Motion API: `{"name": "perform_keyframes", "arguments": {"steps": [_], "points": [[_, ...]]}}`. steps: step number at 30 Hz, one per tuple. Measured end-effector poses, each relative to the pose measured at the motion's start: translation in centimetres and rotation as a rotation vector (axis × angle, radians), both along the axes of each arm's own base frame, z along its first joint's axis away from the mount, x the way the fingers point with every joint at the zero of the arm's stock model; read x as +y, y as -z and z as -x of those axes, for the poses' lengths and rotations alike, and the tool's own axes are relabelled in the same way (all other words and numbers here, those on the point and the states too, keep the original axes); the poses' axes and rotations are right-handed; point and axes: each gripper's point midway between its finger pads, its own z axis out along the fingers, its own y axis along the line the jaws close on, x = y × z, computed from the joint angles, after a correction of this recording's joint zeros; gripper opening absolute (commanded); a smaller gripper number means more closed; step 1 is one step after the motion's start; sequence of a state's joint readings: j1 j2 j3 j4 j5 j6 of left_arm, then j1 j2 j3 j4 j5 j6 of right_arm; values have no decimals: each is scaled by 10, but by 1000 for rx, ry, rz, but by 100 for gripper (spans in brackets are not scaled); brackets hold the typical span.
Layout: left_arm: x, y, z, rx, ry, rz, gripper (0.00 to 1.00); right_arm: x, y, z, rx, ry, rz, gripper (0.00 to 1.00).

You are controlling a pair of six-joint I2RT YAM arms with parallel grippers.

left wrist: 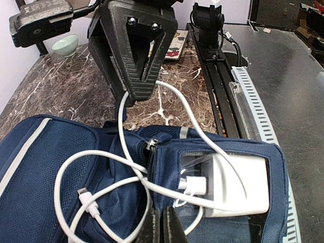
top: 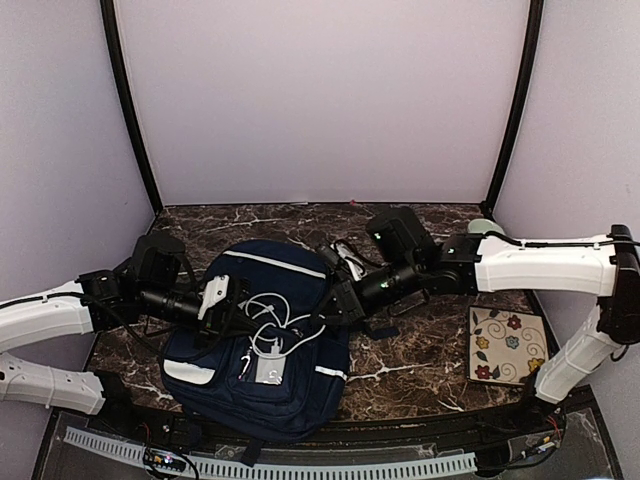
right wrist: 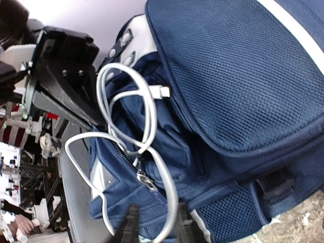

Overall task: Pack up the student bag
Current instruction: Place the charger in the lower front pocket of the bag.

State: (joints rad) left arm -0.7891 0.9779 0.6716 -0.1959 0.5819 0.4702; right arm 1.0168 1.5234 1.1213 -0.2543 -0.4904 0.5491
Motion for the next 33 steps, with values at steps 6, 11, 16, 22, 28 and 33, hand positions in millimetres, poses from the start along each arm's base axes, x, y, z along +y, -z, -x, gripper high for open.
{"name": "perform_keyframes", "arguments": {"steps": [6,11,16,22,28,33], "points": [[0,0,0,-7,4,-2,0,18,-11,3,10,-64,-63,0],[1,2,0,-10,8,-12,0,60,-21,-6,-23,-175,-113,0],[2,1,0,-18,7,-21,0,88,0,-14,-51,-297,-76,0],[2,-2,-1,-23,7,-20,0,87,17,3,-118,-516,-77,0],[-1,-2,3,-5,26,-22,0,83,31,40,-153,-793,-106,0],[-3,0,5,24,36,-20,0,92,33,44,-110,-881,-145,7]]}}
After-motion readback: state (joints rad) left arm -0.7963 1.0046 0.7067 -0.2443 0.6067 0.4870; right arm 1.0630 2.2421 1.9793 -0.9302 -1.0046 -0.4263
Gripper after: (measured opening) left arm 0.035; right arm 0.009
